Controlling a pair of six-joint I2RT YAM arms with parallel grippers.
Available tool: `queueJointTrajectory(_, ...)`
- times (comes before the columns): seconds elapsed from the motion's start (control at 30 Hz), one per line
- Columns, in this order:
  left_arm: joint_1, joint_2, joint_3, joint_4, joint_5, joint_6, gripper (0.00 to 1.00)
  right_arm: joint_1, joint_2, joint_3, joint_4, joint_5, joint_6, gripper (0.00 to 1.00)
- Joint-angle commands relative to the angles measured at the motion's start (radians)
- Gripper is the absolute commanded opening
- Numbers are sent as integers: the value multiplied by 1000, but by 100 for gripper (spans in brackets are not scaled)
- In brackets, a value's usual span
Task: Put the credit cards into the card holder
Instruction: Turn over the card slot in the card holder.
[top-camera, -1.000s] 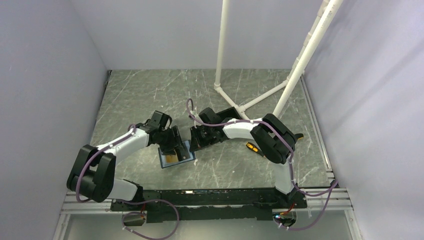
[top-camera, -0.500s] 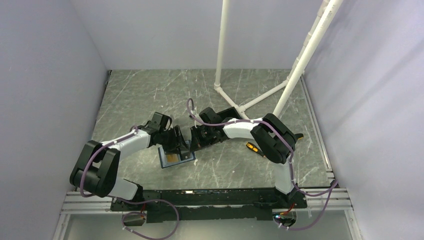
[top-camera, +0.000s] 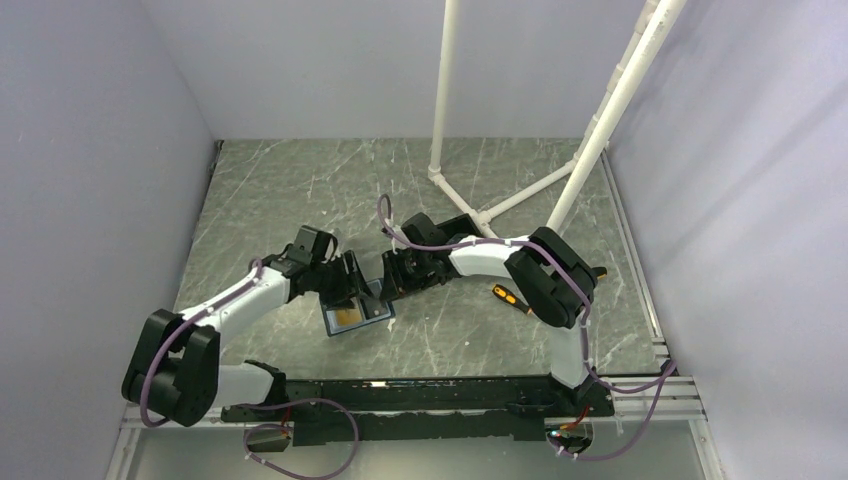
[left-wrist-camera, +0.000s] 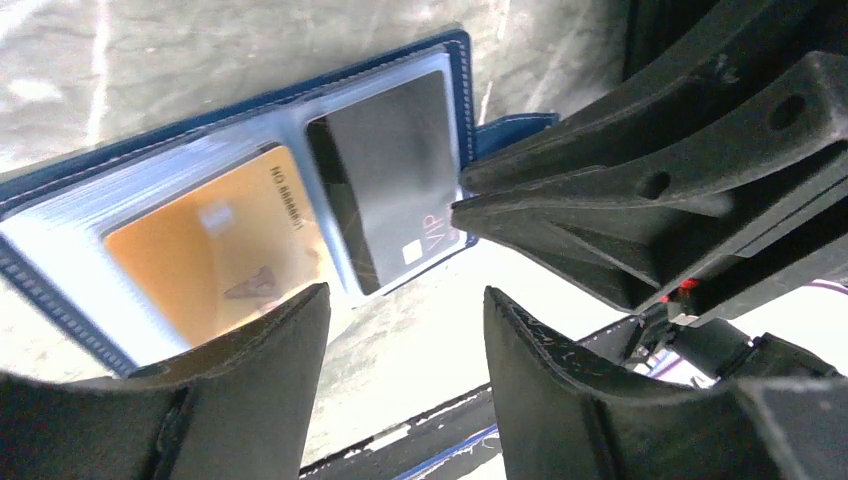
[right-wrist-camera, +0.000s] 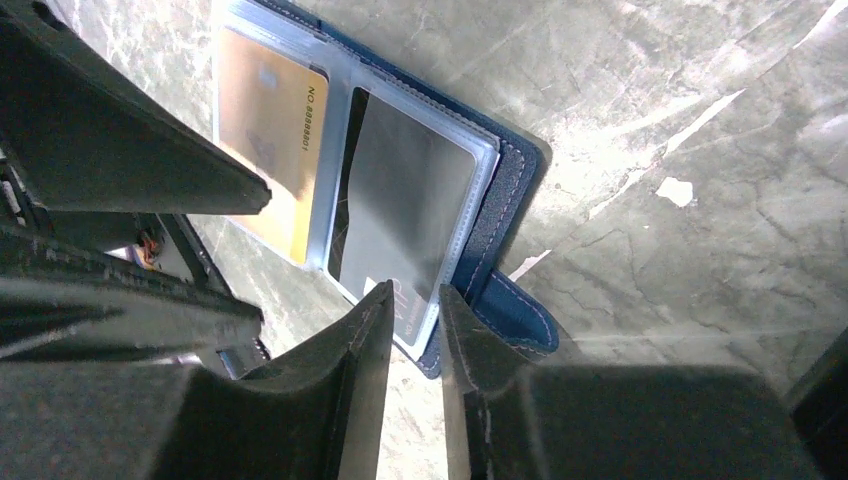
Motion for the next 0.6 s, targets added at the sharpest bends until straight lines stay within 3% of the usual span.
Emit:
queueJointTrajectory(0.0, -4, -17, 58, -125, -93, 22, 60, -14, -42, -25, -17, 56, 0, 28)
queueJointTrajectory(0.23, -4, 76, 29, -14, -71, 30, 26, -25, -64, -50, 7, 48, 33, 31)
queueJointTrajectory(0.57, -4, 157, 29, -28, -118, 46, 13, -25, -63, -59, 38, 12, 52, 26)
